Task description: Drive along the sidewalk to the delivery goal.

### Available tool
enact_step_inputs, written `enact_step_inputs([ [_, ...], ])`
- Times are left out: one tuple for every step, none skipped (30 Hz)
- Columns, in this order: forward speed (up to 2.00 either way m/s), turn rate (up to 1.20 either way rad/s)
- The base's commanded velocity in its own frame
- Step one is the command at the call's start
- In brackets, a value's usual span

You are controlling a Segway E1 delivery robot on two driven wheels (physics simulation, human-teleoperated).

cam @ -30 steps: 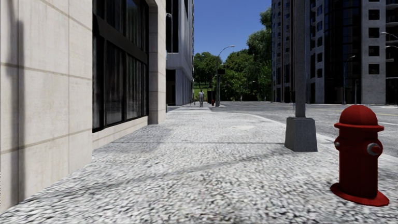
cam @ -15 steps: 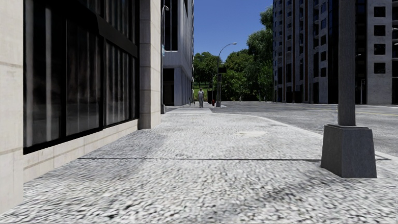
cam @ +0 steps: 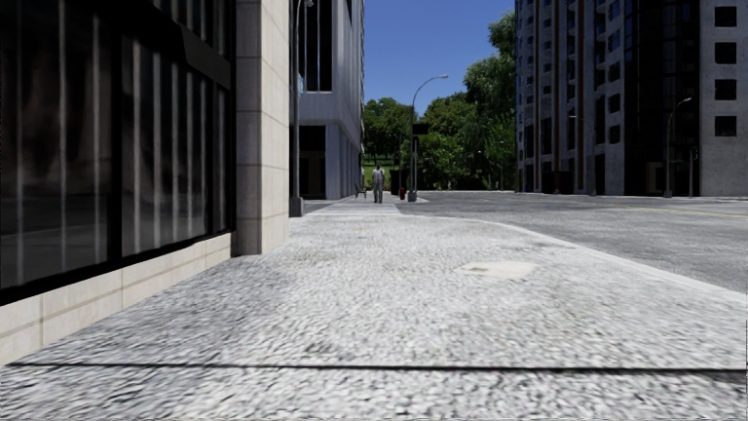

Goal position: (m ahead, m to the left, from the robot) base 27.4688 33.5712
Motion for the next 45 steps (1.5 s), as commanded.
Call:
enact_step_inputs([
  [2.00,0.00],
  [2.00,0.00],
  [2.00,0.00],
  [2.00,0.00],
  [2.00,0.00],
  [2.00,0.00],
  [2.00,0.00],
  [2.00,0.00],
  [2.00,0.00],
  [2.00,0.00],
  [2.00,0.00],
  [2.00,0.00],
  [2.00,0.00],
  [2.00,0.00],
  [2.00,0.00],
  [2.00,0.00],
  [2.00,0.00],
  [2.00,0.00],
  [2.00,0.00],
  [2.00,0.00],
  [2.00,0.00],
  [2.00,0.00],
  [2.00,0.00],
  [2.00,0.00],
  [2.00,0.00],
  [2.00,0.00],
  [2.00,0.00],
  [2.00,0.00],
  [2.00,0.00],
  [2.00,0.00],
  [2.00,0.00],
  [2.00,0.00],
  [2.00,0.00],
  [2.00,0.00],
  [2.00,0.00],
  [2.00,0.00],
  [2.00,0.00],
  [2.00,0.00],
  [2.00,0.00],
  [2.00,0.00],
  [2.00,0.00],
  [2.00,0.00],
  [2.00,0.00],
  [2.00,0.00],
  [2.00,0.00],
])
